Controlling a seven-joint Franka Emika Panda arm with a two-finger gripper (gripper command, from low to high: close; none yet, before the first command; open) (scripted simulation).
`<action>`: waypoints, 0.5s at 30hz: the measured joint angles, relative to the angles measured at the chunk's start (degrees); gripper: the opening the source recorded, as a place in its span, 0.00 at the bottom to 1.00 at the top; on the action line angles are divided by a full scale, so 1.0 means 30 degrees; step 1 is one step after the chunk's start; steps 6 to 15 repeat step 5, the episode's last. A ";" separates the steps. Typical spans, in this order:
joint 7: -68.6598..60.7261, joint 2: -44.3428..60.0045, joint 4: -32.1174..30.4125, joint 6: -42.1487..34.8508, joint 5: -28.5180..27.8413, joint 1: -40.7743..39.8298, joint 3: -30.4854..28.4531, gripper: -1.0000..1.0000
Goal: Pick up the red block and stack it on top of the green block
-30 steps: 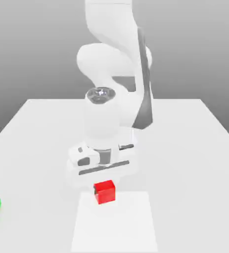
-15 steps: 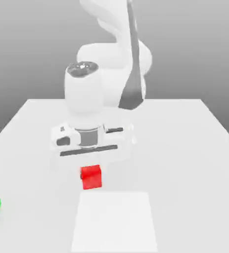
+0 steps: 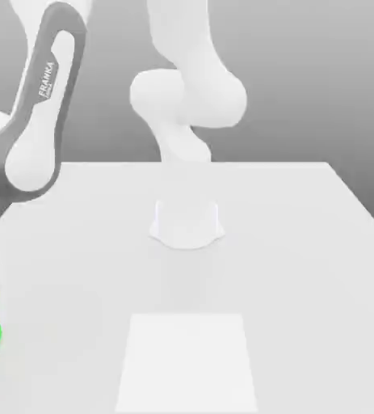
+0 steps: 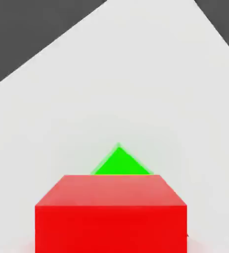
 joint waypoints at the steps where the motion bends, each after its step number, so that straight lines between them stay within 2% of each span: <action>1: 0.0000 0.0000 0.0000 0.0000 0.0000 0.0000 0.0000 1.00; 15: 0.0000 0.0000 0.0000 0.0000 0.0000 0.0000 0.0000 1.00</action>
